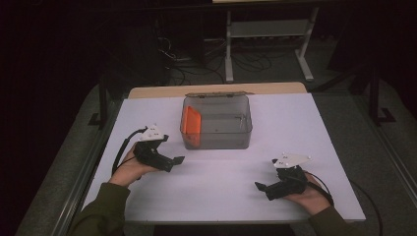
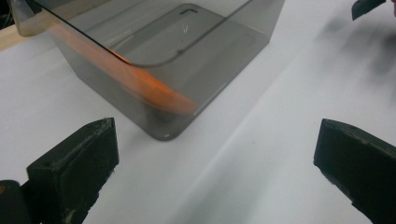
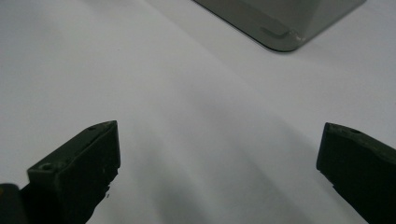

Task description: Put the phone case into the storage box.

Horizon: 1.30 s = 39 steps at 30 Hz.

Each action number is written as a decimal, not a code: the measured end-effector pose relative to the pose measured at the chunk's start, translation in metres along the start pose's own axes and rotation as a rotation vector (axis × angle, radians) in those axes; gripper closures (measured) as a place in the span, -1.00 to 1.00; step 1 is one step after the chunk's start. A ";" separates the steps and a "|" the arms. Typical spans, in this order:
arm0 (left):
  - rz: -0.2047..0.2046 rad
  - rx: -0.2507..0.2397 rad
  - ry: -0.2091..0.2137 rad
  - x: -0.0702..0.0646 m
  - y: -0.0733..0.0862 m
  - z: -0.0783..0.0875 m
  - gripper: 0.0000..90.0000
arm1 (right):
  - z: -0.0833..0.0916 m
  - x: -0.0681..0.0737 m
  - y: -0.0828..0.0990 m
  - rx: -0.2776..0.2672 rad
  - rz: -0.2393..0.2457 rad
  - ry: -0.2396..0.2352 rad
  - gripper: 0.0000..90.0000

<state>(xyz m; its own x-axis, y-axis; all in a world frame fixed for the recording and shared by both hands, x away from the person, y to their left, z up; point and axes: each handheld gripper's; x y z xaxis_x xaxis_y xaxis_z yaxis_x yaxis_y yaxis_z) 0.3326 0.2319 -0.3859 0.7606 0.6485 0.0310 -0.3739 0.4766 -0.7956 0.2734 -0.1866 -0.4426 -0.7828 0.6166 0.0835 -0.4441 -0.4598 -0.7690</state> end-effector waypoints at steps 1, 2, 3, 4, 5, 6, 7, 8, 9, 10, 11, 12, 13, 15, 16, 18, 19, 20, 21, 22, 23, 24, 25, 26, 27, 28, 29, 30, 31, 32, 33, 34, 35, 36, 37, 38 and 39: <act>0.001 -0.004 0.001 -0.001 0.003 0.000 -1.00 | 0.000 0.000 0.000 0.001 0.000 0.000 -1.00; 0.001 -0.006 0.003 -0.002 0.006 0.000 -1.00 | 0.000 0.000 0.000 0.001 0.000 0.000 -1.00; 0.001 -0.006 0.003 -0.003 0.009 0.000 -1.00 | 0.000 0.000 0.000 0.001 0.000 -0.001 -1.00; -0.004 -0.006 0.005 -0.004 0.011 0.000 -1.00 | -0.001 0.000 0.000 0.001 -0.001 -0.001 -1.00; 0.001 -0.009 0.005 -0.006 0.014 -0.001 -1.00 | -0.001 0.000 0.000 0.001 -0.001 -0.001 -1.00; -0.002 -0.007 0.005 -0.007 0.017 -0.001 -1.00 | -0.001 0.000 0.000 0.000 0.000 -0.001 -1.00; -0.004 -0.008 0.005 -0.008 0.020 -0.001 -1.00 | -0.001 0.000 0.000 0.001 -0.001 -0.001 -1.00; 0.000 -0.011 0.007 -0.009 0.022 -0.001 -1.00 | -0.001 0.000 0.000 0.001 -0.001 0.000 -1.00; -0.003 -0.013 0.006 -0.010 0.024 -0.001 -1.00 | -0.001 0.000 0.000 0.001 0.000 0.000 -1.00; 0.001 -0.013 0.005 -0.011 0.027 -0.002 -1.00 | -0.001 0.000 0.000 0.004 -0.002 0.000 -1.00; -0.001 -0.014 0.006 -0.012 0.029 -0.001 -1.00 | -0.001 0.000 0.000 0.005 -0.002 0.000 -1.00; -0.002 -0.016 0.004 -0.013 0.030 -0.001 -1.00 | -0.001 0.000 0.000 0.006 -0.002 0.000 -1.00; -0.004 -0.018 0.002 -0.013 0.032 -0.001 -1.00 | -0.002 0.000 0.000 0.007 -0.002 0.000 -1.00; -0.004 -0.021 -0.001 -0.015 0.036 -0.002 -1.00 | -0.002 0.000 0.000 0.009 0.000 0.001 -1.00; -0.008 -0.019 -0.002 -0.015 0.037 -0.002 -1.00 | -0.002 0.000 0.000 0.009 0.001 0.000 -1.00; -0.015 -0.013 -0.007 -0.016 0.041 -0.002 -1.00 | -0.002 0.000 0.000 0.010 0.001 0.001 -1.00; -0.011 -0.018 -0.008 -0.017 0.042 -0.002 -1.00 | -0.002 0.000 0.000 0.009 -0.001 0.002 -1.00; -0.009 -0.021 -0.007 -0.017 0.043 -0.002 -1.00 | -0.002 0.000 0.000 0.009 -0.002 0.002 -1.00; -0.005 -0.023 -0.011 -0.018 0.045 -0.002 -1.00 | -0.002 0.000 0.000 0.009 -0.003 0.002 -1.00; -0.009 -0.022 -0.010 -0.018 0.047 -0.002 -1.00 | -0.002 0.000 0.000 0.009 -0.002 0.003 -1.00; -0.014 -0.020 -0.012 -0.019 0.048 -0.002 -1.00 | -0.002 0.000 0.000 0.009 -0.001 0.003 -1.00; -0.016 -0.019 -0.012 -0.019 0.048 -0.001 -1.00 | -0.002 0.000 0.000 0.009 -0.001 0.002 -1.00; -0.010 -0.024 -0.008 -0.020 0.049 -0.001 -1.00 | -0.002 0.000 0.000 0.009 -0.002 0.003 -1.00; -0.012 -0.022 -0.008 -0.020 0.050 -0.001 -1.00 | -0.002 0.000 0.000 0.009 -0.003 0.002 -1.00; -0.016 -0.018 -0.012 -0.020 0.051 -0.001 -1.00 | -0.002 0.000 0.000 0.009 -0.003 0.003 -1.00; -0.018 -0.013 -0.013 -0.020 0.052 -0.001 -1.00 | -0.002 0.000 0.000 0.009 -0.003 0.003 -1.00; -0.022 -0.012 -0.013 -0.020 0.053 -0.002 -1.00 | -0.002 0.000 0.000 0.009 -0.003 0.003 -1.00; -0.017 -0.012 -0.016 -0.019 0.054 -0.002 -1.00 | -0.002 0.000 0.000 0.008 -0.002 0.003 -1.00; -0.016 -0.009 -0.016 -0.019 0.056 -0.002 -1.00 | -0.002 0.000 0.000 0.008 -0.003 0.003 -1.00; -0.021 -0.003 -0.017 -0.019 0.057 -0.002 -1.00 | -0.002 0.000 0.000 0.008 -0.004 0.003 -1.00; -0.018 0.001 -0.022 -0.019 0.058 -0.002 -1.00 | -0.002 -0.001 0.000 0.008 -0.002 0.003 -1.00; -0.022 0.004 -0.022 -0.019 0.059 -0.002 -1.00 | -0.002 -0.001 0.000 0.007 -0.003 0.003 -1.00; -0.019 0.004 -0.021 -0.019 0.060 -0.001 -1.00 | -0.002 -0.001 0.000 0.008 -0.003 0.003 -1.00; -0.018 0.006 -0.022 -0.019 0.061 -0.001 -1.00 | -0.002 -0.001 0.000 0.008 -0.003 0.003 -1.00; -0.018 0.008 -0.022 -0.019 0.061 -0.001 -1.00 | -0.002 -0.001 0.000 0.008 -0.003 0.003 -1.00; -0.016 0.007 -0.020 -0.019 0.062 -0.001 -1.00 | -0.002 -0.001 0.000 0.007 -0.004 0.002 -1.00; -0.016 0.007 -0.021 -0.019 0.063 -0.001 -1.00 | -0.002 -0.001 0.000 0.007 -0.001 0.003 -1.00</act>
Point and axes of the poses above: each handheld gripper's, and its own axes: z roughly backward along the jaws, y roughly out of its underside, x roughly to its left, and after that the axes turned 5 degrees about -y, right-handed
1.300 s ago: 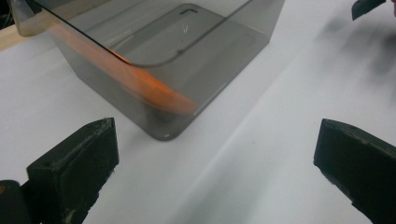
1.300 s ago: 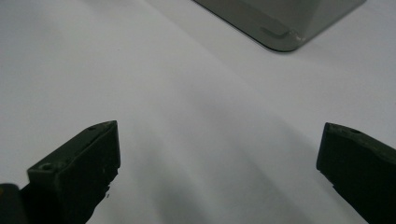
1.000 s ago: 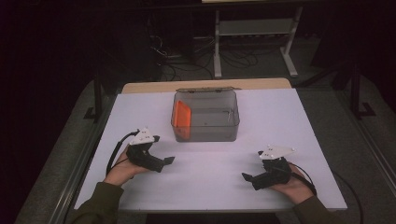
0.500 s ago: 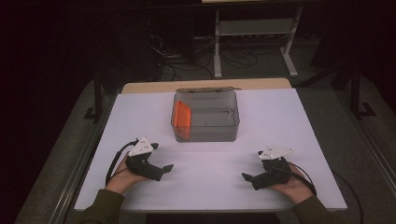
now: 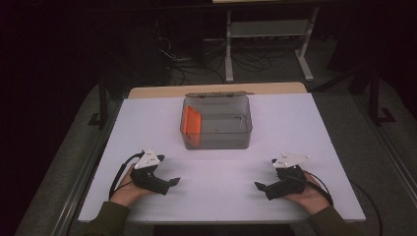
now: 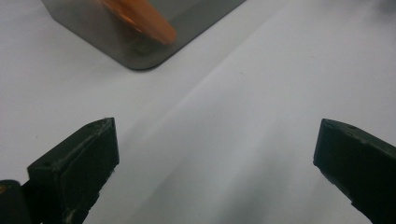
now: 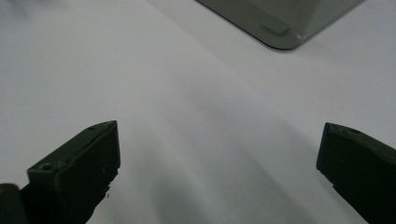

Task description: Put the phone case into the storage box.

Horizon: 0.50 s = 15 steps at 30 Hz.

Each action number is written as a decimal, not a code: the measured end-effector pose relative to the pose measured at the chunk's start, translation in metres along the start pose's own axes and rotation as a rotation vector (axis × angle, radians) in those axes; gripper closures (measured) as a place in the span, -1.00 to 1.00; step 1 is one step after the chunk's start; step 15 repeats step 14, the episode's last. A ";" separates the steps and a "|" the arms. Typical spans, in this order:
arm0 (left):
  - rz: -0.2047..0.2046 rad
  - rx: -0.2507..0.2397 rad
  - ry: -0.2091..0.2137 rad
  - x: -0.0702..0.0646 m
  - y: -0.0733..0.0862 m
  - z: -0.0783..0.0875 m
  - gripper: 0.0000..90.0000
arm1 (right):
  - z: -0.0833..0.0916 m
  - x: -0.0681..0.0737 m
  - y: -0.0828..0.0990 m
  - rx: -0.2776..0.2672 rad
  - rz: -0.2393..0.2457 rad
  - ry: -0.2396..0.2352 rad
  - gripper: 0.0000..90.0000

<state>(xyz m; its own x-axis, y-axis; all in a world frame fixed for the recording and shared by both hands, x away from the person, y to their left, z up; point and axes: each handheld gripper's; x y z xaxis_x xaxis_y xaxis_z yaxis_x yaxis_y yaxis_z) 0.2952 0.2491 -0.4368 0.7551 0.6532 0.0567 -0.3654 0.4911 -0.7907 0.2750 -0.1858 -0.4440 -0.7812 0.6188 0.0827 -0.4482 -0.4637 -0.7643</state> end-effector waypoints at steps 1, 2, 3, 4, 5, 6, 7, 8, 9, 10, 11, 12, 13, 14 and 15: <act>-0.002 0.002 0.001 0.000 0.000 0.000 -1.00 | 0.000 0.000 0.000 0.001 0.001 0.000 -1.00; -0.004 0.004 0.002 0.000 0.000 0.000 -1.00 | 0.000 0.000 0.000 0.000 0.000 -0.001 -1.00; -0.004 0.004 0.002 0.000 0.001 0.000 -1.00 | 0.000 0.000 0.000 0.000 -0.001 -0.001 -1.00; -0.005 0.006 0.002 0.000 0.001 0.000 -1.00 | 0.000 0.000 0.000 0.000 0.000 -0.001 -1.00; -0.005 0.009 0.004 0.000 0.001 0.000 -1.00 | 0.000 0.000 0.000 0.000 -0.001 -0.001 -1.00; -0.010 0.012 0.005 -0.001 0.001 -0.001 -1.00 | 0.000 0.000 0.000 0.000 0.000 -0.001 -1.00; -0.011 0.017 0.006 -0.001 0.002 -0.002 -1.00 | 0.000 0.000 0.000 0.000 0.000 -0.001 -1.00; -0.013 0.020 0.006 -0.001 0.002 -0.002 -1.00 | 0.000 0.000 0.000 0.000 0.000 -0.001 -1.00; -0.015 0.023 0.008 -0.002 0.002 -0.002 -1.00 | 0.000 0.000 0.000 0.000 -0.001 -0.002 -1.00; -0.017 0.024 0.009 -0.002 0.002 -0.002 -1.00 | 0.000 0.000 0.000 0.000 0.000 -0.002 -1.00; -0.017 0.024 0.012 -0.002 0.002 -0.003 -1.00 | 0.000 0.000 0.000 0.001 0.001 -0.002 -1.00; -0.017 0.025 0.013 -0.002 0.002 -0.003 -1.00 | 0.000 0.000 0.000 0.001 0.001 -0.001 -1.00; -0.018 0.025 0.012 -0.002 0.002 -0.003 -1.00 | 0.000 0.000 0.000 0.001 0.001 -0.001 -1.00; -0.019 0.026 0.012 -0.002 0.002 -0.003 -1.00 | 0.000 0.000 0.000 0.001 -0.001 -0.001 -1.00; -0.019 0.026 0.012 -0.002 0.002 -0.003 -1.00 | 0.000 0.000 0.000 0.001 -0.001 -0.001 -1.00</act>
Point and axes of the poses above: each handheld gripper's, and its own axes: z roughly backward along the jaws, y roughly out of its underside, x roughly to its left, and after that the axes turned 5 degrees about -y, right-handed
